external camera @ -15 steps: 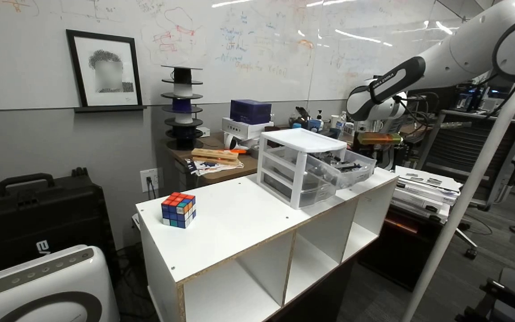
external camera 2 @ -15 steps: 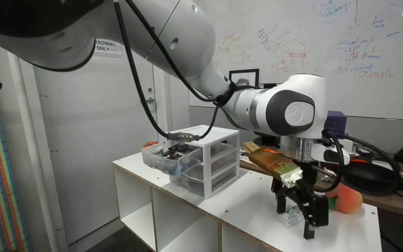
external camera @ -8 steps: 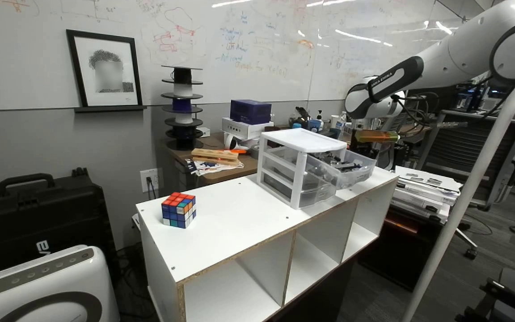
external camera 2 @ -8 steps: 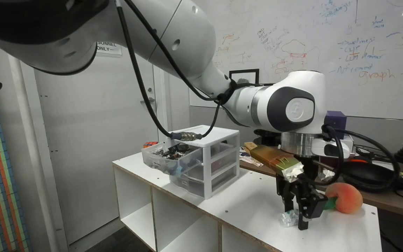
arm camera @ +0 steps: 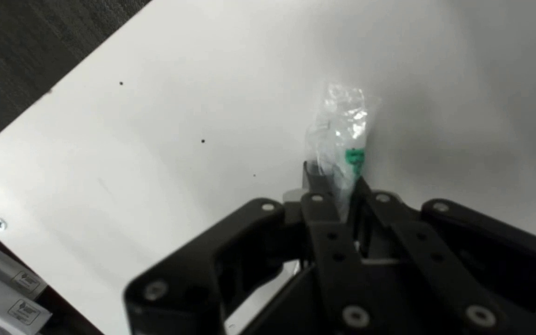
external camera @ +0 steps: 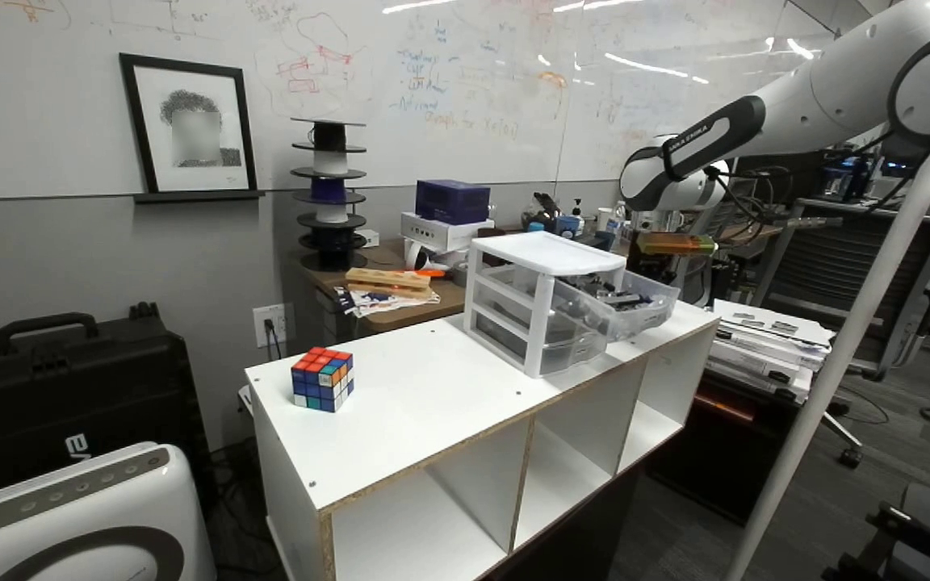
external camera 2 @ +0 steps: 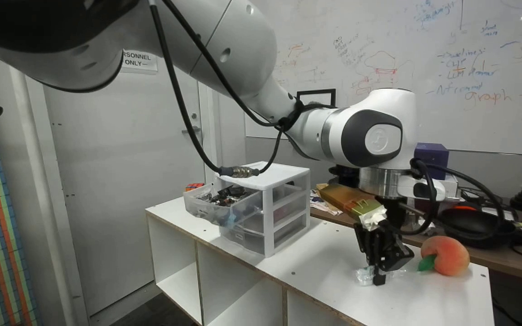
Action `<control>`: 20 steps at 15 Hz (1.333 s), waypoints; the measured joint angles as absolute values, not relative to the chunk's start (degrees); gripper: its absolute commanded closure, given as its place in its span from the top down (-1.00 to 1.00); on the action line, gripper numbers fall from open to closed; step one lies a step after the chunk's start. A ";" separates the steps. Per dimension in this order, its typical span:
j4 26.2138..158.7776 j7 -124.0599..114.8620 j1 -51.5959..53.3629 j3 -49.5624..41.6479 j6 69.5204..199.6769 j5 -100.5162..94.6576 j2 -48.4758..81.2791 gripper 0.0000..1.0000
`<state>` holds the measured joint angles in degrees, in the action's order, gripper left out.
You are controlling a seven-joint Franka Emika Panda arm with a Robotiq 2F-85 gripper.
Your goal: Put the battery and plastic in the open drawer respectively, then close the drawer
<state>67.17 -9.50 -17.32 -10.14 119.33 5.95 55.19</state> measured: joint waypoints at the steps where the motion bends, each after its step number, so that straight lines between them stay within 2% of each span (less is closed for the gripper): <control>1: 68.39 -9.41 -17.16 -9.79 120.22 5.97 54.36 -0.72; 12: 94.93 -1.91 -15.67 -7.45 130.92 8.25 27.54 -0.76; 20: 116.76 14.20 -13.99 -5.72 131.07 11.65 3.28 -0.76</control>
